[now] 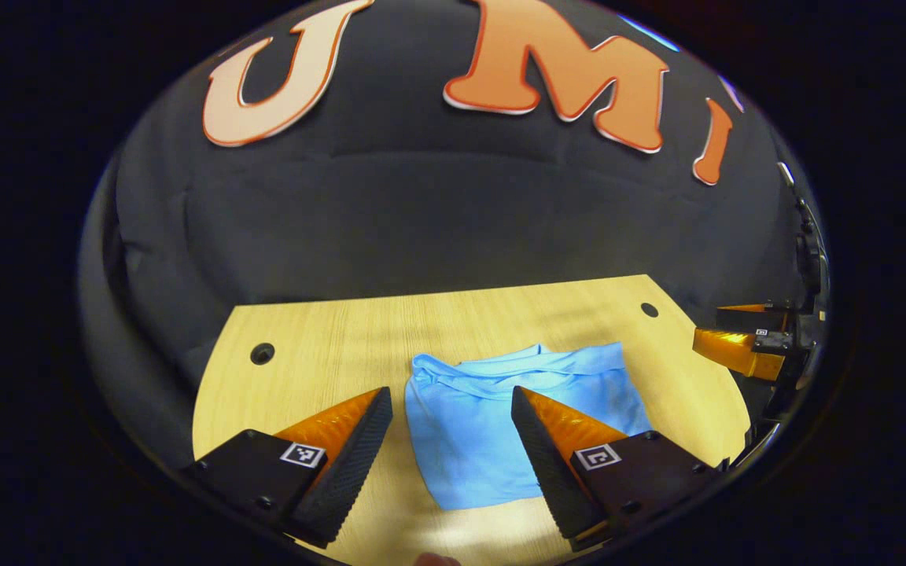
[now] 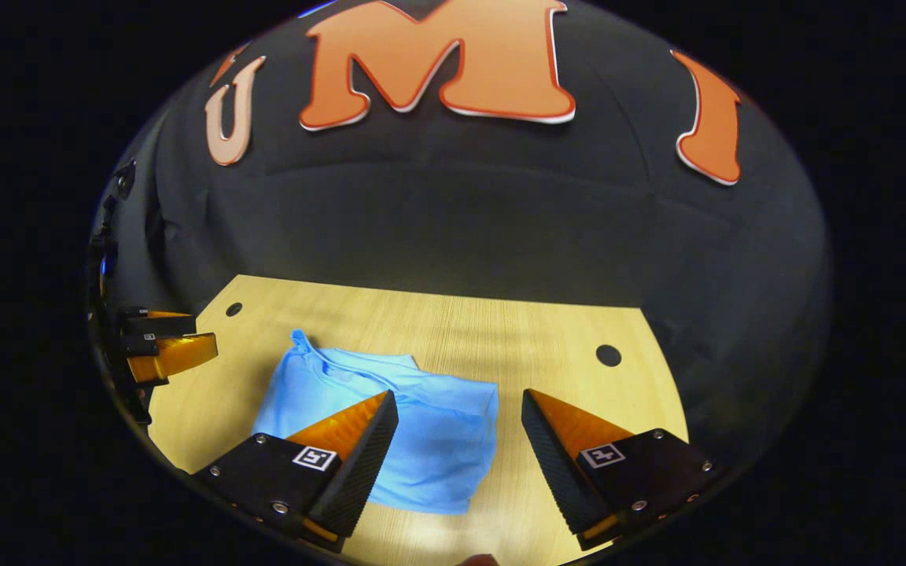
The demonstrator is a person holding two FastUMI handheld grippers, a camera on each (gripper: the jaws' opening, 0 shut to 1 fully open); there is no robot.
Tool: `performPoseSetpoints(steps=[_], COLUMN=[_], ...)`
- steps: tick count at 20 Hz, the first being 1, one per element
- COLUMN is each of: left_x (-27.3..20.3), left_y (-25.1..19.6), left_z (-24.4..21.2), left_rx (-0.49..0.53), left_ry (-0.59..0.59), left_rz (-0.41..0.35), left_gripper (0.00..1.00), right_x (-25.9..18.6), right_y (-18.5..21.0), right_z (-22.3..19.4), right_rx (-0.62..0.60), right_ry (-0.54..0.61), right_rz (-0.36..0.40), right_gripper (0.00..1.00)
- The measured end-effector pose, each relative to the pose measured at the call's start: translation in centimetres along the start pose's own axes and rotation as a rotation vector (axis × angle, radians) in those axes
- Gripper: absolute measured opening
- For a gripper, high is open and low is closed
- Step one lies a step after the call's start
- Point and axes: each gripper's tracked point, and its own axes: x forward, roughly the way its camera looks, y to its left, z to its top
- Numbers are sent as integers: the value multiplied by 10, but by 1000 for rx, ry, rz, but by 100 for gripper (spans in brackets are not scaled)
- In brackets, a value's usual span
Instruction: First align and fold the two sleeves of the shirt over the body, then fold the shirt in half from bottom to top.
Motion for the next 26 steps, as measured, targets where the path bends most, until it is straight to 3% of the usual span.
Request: performPoseSetpoints(steps=[4,9,13,17,20,26], left_x=[-57,-128,-168,-220,-254,-295], left_y=[-20,-26,-34,-49,-62,-99], left_z=[4,8,20,17,1,-14], left_rx=[26,31,23,58,50,-15], left_ry=[-95,-297,-465,-600,-635,-664], left_rz=[33,59,72,140,157,153], left_gripper=[99,99,99,99,99,99], right_x=[-52,-101,-139,-180,-212,-243], right_y=[2,-15,-19,-17,-9,6], right_z=[4,6,8,7,3,-20], right_rx=[-10,-10,-20,-44,-76,-88], right_ry=[-102,-254,-369,-496,-576,-589], right_rz=[-1,-77,-73,-60,-31,30], right_gripper=[96,96,96,96,96,96])
